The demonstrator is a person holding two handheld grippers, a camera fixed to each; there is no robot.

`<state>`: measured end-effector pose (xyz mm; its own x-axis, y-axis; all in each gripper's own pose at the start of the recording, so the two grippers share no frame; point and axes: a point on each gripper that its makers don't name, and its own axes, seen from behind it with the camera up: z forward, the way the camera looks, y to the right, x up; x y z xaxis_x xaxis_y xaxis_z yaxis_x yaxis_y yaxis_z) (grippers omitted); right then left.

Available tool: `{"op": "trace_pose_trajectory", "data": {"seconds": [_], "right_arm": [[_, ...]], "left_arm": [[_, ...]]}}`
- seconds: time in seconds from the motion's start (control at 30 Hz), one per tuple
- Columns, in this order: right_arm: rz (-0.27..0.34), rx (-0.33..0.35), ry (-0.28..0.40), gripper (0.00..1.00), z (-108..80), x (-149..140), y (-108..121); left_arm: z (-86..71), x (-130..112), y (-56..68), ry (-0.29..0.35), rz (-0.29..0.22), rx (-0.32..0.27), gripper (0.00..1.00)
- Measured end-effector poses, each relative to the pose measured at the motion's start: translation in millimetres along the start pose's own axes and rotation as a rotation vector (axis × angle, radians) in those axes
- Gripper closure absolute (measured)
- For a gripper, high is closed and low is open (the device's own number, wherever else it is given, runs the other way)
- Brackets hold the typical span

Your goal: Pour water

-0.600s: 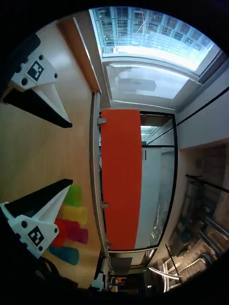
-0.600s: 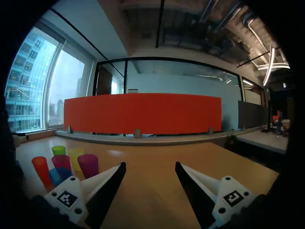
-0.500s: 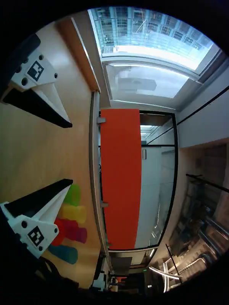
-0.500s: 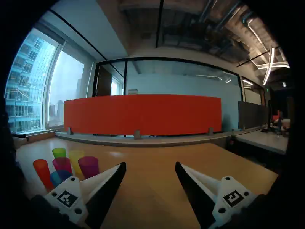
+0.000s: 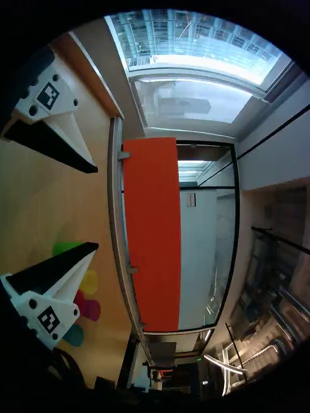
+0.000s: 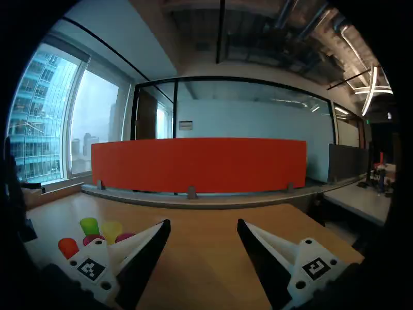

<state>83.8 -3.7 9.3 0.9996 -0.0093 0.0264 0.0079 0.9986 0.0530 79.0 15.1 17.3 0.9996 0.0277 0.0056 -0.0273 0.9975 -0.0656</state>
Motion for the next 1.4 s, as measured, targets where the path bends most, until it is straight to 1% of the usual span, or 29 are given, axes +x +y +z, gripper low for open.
{"op": "trace_pose_trajectory", "data": {"seconds": [0.07, 0.17, 0.33, 0.6, 0.73, 0.9, 1.07, 1.27, 1.4], "right_arm": [[-0.008, 0.005, 0.003, 0.0, 0.9, 13, -1], [-0.02, 0.014, 0.008, 0.0, 2.2, 32, -4], [-0.017, 0.034, 0.01, 0.0, 4.3, 59, -10], [-0.002, 0.063, 0.01, 0.0, 7.0, 92, -15], [-0.001, 0.069, 0.012, 0.0, 8.5, 105, -15], [0.003, 0.093, 0.006, 0.0, 9.5, 109, -19], [-0.004, 0.154, -0.002, 0.0, 8.3, 110, -31], [-0.006, 0.285, 0.017, 0.0, 2.0, 120, -58], [-0.014, 0.363, 0.027, 0.0, -5.6, 127, -77]], "left_arm": [[2.4, 12, 1.1, 0.001, 0.003, -0.01, 0.0], [6.4, 29, 4.3, 0.001, -0.006, -0.037, 0.0], [12.1, 58, 5.8, -0.004, -0.013, -0.059, 0.0], [17.9, 110, 5.9, 0.019, -0.006, -0.088, 0.0], [21.2, 129, 11.5, 0.023, -0.011, -0.123, 0.0], [23.4, 138, 18.7, 0.017, -0.022, -0.174, 0.0], [24.6, 137, 21.8, 0.005, -0.011, -0.214, 0.0], [24.1, 141, 27.8, 0.009, -0.009, -0.268, 0.0], [23.1, 141, 33.3, 0.01, 0.003, -0.311, 0.0]]}}
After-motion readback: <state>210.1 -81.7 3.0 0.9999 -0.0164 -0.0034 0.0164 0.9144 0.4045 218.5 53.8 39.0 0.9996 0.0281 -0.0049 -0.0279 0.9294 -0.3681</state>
